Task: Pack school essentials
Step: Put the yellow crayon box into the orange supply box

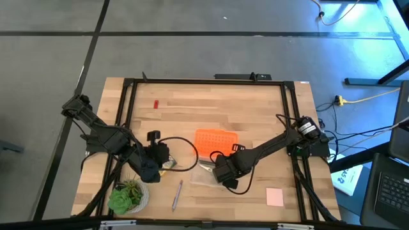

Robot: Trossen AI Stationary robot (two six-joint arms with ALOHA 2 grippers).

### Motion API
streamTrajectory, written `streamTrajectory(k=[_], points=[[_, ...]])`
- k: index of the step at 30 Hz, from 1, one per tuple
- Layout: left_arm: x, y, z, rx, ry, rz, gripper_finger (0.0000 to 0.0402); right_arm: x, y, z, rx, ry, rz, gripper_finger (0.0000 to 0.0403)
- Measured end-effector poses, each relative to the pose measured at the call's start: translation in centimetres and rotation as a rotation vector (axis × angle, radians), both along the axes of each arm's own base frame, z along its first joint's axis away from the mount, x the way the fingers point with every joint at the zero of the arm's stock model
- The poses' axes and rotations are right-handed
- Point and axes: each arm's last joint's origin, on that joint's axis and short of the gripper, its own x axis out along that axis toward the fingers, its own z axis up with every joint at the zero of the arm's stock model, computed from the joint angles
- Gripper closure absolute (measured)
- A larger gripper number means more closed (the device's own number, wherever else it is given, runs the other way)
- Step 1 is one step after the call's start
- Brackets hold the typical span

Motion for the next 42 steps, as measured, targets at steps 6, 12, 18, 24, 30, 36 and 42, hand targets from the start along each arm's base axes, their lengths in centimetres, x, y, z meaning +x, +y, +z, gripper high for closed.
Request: streamTrajectory(k=[6, 12, 18, 24, 30, 36, 42], points=[[-1.1, 0.4, -0.4, -0.049, 0.065, 0.187, 0.0328, 0.7, 0.7, 3.3, -0.080, -0.087, 0.056, 0.0282], [-1.8, -0.6, -1.2, -0.109, 0.067, 0.256, 0.0328, 1.0, 2.4, 7.4, -0.065, -0.198, 0.119, 0.0282], [-2.2, -0.9, -3.8, -0.140, 0.124, 0.328, 0.0328, 0.3, 4.9, 10.6, -0.044, -0.297, 0.245, 0.0282], [-2.1, -1.1, -5.3, -0.150, 0.150, 0.301, 0.0328, -0.8, 7.0, 12.2, -0.008, -0.354, 0.297, 0.0282], [-1.9, -0.8, -5.5, -0.137, 0.155, 0.293, 0.0328, -1.6, 8.4, 12.3, 0.008, -0.374, 0.335, 0.0282], [-1.4, -0.3, -5.5, -0.173, 0.188, 0.315, 0.0331, -2.0, 9.0, 12.4, 0.015, -0.380, 0.358, 0.0282], [-1.3, -0.2, -5.5, -0.175, 0.187, 0.314, 0.0328, -1.3, 9.1, 12.7, -0.041, -0.462, 0.402, 0.0282]])
